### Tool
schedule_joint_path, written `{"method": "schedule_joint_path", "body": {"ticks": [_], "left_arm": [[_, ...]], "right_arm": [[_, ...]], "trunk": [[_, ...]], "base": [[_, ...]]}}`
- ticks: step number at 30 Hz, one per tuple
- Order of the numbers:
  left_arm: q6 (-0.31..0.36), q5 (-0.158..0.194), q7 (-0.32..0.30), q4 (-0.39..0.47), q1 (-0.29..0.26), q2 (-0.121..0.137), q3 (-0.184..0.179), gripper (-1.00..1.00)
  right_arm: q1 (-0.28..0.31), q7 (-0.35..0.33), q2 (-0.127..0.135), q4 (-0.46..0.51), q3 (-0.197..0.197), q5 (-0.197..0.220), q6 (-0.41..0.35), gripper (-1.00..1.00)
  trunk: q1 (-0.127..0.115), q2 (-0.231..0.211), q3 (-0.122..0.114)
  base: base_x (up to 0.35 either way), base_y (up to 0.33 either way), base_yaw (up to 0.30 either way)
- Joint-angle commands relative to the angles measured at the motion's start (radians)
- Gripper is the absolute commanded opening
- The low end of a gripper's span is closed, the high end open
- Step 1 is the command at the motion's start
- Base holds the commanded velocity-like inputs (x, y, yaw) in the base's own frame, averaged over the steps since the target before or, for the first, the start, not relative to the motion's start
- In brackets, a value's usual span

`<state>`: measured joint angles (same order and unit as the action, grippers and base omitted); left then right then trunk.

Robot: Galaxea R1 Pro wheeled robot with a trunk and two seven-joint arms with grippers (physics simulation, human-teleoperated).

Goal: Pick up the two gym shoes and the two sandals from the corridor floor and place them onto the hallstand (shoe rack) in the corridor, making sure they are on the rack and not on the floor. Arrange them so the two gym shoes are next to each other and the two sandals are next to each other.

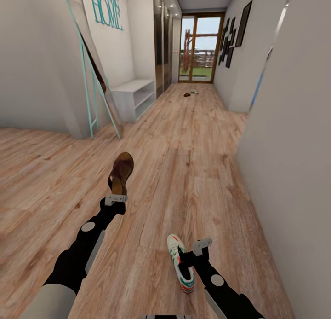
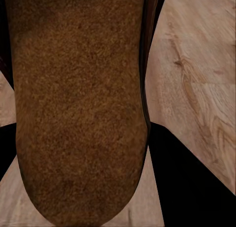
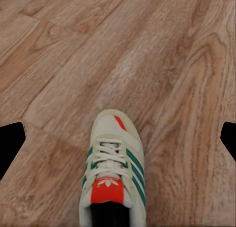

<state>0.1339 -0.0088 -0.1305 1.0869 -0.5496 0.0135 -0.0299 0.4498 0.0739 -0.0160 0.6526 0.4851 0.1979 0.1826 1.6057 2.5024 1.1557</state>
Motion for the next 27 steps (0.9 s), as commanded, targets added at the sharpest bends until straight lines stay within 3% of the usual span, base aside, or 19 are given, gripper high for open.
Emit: {"method": "schedule_joint_path", "body": {"ticks": [1,13,27], "left_arm": [[0.021,-0.003,-0.004,0.011,0.000,0.003,0.000,-1.00],[0.040,-0.001,-0.004,0.049,0.005,0.005,0.001,-1.00],[0.040,0.001,-0.004,0.051,0.006,0.005,0.000,-1.00]], "right_arm": [[0.001,0.007,0.001,-0.001,0.007,0.010,0.005,1.00],[0.001,0.007,0.001,0.000,0.006,0.011,0.005,1.00],[0.001,0.007,0.001,0.001,0.006,0.011,0.003,1.00]], "trunk": [[0.000,0.001,0.006],[0.006,0.003,0.069],[0.012,0.007,0.145]], "base": [[0.000,0.000,0.137],[0.000,0.000,0.146],[0.000,0.000,0.020]]}}
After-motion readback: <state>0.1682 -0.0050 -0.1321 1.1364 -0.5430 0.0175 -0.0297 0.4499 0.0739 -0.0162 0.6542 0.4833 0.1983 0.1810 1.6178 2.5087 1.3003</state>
